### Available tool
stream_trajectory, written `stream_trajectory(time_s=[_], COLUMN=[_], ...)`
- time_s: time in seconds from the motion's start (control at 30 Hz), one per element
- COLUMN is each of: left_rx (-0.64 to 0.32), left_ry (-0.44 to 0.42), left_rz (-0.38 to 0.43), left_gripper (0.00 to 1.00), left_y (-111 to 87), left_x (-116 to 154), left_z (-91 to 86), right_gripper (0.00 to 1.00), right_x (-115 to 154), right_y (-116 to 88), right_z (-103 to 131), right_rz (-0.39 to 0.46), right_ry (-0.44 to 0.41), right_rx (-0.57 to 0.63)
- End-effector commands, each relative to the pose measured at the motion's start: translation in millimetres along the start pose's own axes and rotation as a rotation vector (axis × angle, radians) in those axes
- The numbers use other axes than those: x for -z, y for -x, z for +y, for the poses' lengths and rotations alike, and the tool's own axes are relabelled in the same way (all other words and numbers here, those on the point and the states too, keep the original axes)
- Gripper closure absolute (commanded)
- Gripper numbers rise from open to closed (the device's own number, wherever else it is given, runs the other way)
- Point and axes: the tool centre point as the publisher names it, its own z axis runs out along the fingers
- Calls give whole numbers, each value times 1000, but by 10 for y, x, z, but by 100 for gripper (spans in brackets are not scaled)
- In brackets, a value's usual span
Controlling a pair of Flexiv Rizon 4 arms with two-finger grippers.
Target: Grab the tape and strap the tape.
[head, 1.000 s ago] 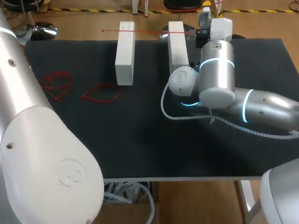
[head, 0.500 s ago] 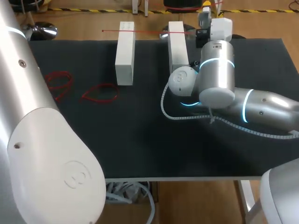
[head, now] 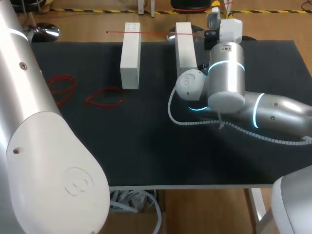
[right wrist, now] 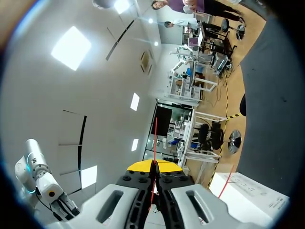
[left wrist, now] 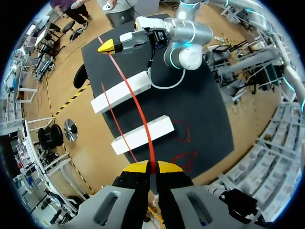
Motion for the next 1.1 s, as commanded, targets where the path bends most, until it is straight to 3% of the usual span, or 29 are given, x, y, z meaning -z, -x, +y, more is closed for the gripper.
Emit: stream_trajectory(time_s=[0.03,0.13,0.23,0.43,0.6,0.97,1.1], left_rx=[0,0,-26,1,24,17,69], left_ry=[3,3,88,160,207,218,185], left_rz=[0,0,112,218,237,286,315], left_gripper=[100,100,100,100,100,100,100], left_y=[-7,-7,28,54,65,104,67], left_x=[4,4,41,61,109,112,65], left_z=[-5,-5,23,133,146,44,61], right_gripper=[100,100,100,100,100,100,100], right_x=[-2,-2,-2,-2,-2,-2,-2], right_y=[-14,-14,-14,-14,-14,-14,-14], right_z=[1,1,1,1,1,1,1], right_rz=[-6,-6,-6,-6,-6,-6,-6], right_ry=[1,1,1,1,1,1,1], right_rx=[1,1,1,1,1,1,1])
